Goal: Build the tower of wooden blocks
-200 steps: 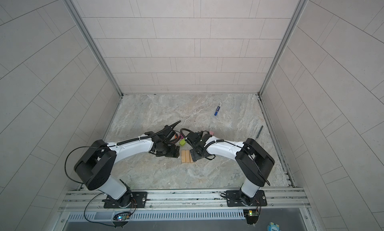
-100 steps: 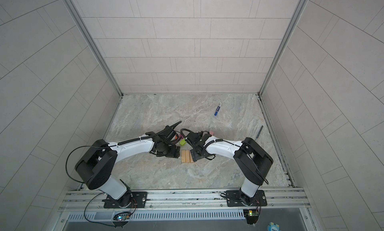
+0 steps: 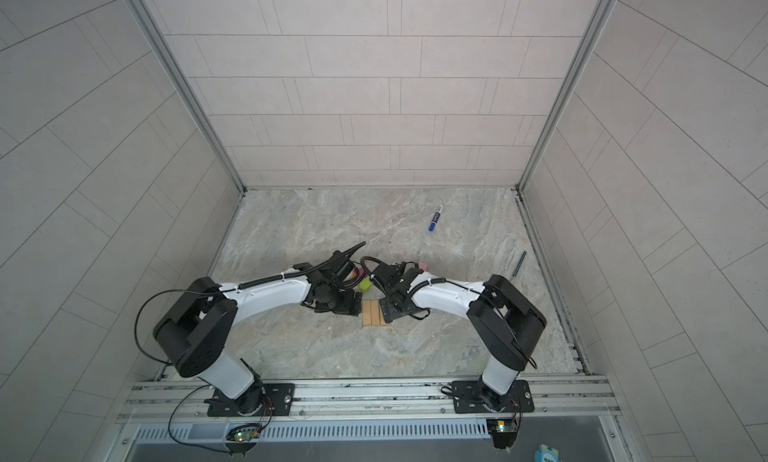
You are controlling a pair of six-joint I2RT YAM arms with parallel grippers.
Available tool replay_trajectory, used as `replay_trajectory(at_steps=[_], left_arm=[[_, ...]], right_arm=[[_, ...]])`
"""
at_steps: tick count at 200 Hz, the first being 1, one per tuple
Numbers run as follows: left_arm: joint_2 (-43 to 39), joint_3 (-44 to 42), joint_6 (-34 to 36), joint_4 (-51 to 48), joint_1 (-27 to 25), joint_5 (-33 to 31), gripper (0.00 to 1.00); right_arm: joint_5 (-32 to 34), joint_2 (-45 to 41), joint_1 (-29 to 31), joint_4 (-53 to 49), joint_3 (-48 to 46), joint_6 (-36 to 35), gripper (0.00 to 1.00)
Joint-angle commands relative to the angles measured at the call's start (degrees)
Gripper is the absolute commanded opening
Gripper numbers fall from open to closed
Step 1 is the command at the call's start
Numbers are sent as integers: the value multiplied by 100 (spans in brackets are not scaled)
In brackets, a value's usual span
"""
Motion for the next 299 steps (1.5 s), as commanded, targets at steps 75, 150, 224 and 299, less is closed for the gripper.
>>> replay_trajectory(at_steps=[75, 150, 224, 299], left_arm=[[301, 48, -60, 61, -82, 36, 93], [86, 35, -60, 36, -109, -29, 93], [-774, 86, 42, -150, -103, -244, 93], [-495, 106, 102, -574, -90, -572, 93]], right_arm=[[19, 6, -14, -70, 1, 142, 96], [40, -30, -27, -75, -66, 164, 96], [46, -64, -58, -74, -97, 176, 96], [42, -100, -59, -74, -131, 181, 96]])
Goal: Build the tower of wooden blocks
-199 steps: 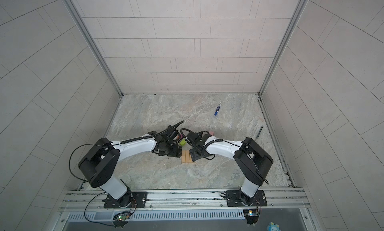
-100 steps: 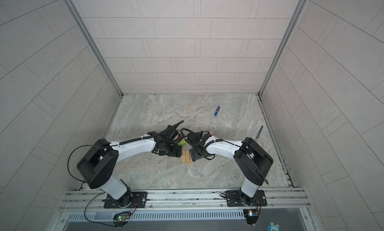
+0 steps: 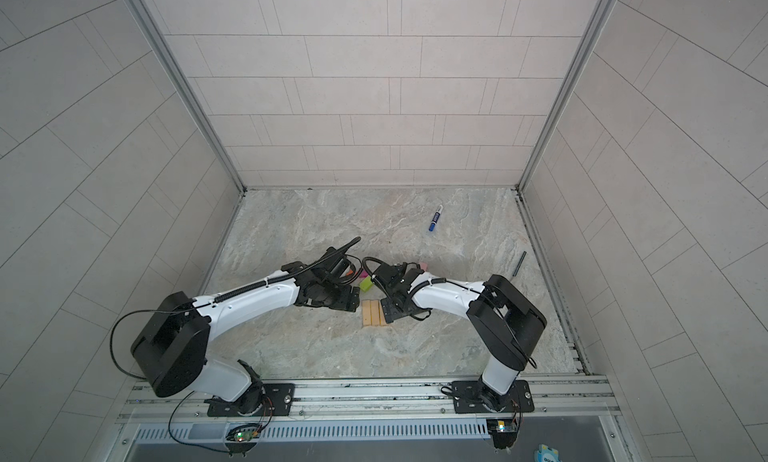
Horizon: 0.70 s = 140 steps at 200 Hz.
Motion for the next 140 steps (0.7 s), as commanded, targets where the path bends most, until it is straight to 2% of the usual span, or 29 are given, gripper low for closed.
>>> replay_trajectory(at_steps=[1, 140], left_arm=[[218, 16, 42, -221, -14, -169, 93], [903, -34, -118, 355, -29, 163, 93]], right_arm=[[59, -100, -19, -74, -66, 69, 96], [-145, -109, -89, 158, -187, 160, 96]])
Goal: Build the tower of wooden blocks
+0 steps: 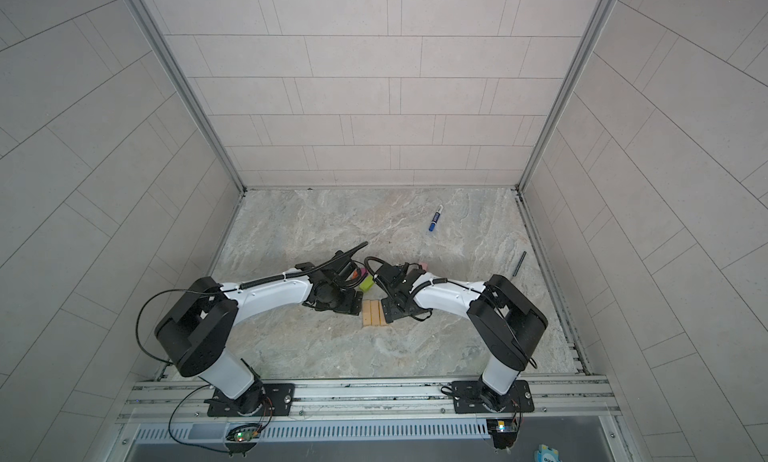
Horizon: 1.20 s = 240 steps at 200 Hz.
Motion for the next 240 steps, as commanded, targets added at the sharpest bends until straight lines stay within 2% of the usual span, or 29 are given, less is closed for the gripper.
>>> replay_trajectory(at_steps=[1, 240], left_arm=[[142, -31, -57, 36, -30, 28, 93], [387, 68, -69, 133, -145, 62, 93]], right_arm=[[31, -85, -16, -25, -74, 97, 96], [-321, -287, -69, 414, -403, 261, 96]])
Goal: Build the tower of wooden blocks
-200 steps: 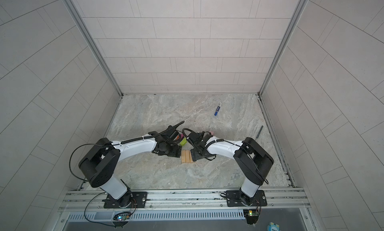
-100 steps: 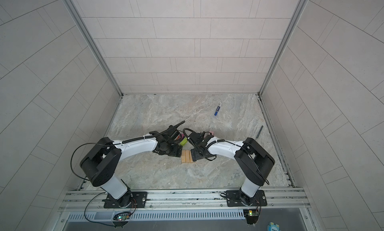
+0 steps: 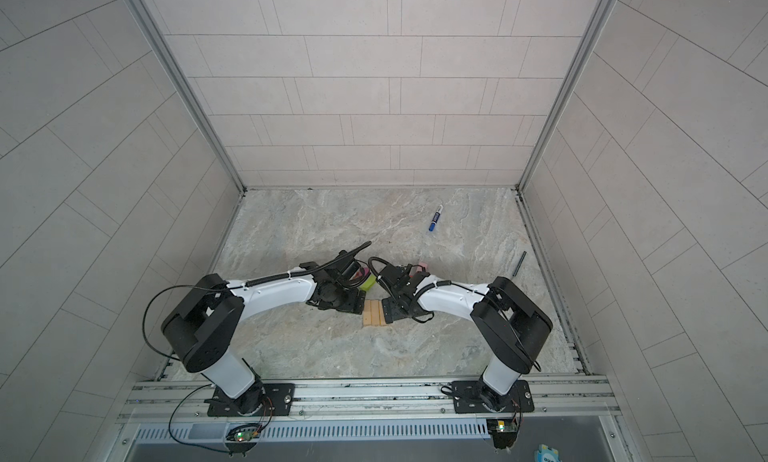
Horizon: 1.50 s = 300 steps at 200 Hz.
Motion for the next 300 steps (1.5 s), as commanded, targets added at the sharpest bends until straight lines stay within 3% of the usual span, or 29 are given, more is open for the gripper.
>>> replay_trajectory(at_steps=[1, 195, 300], left_arm=[[221, -51, -28, 39, -62, 113, 93], [195, -11, 12, 53, -97, 82, 93], [-502, 70, 13, -156, -89, -323, 94]], right_arm=[[-62, -125, -19, 34, -112, 120, 96], [122, -415, -72, -14, -289, 369, 96], [87, -546, -167, -57, -209, 283, 95]])
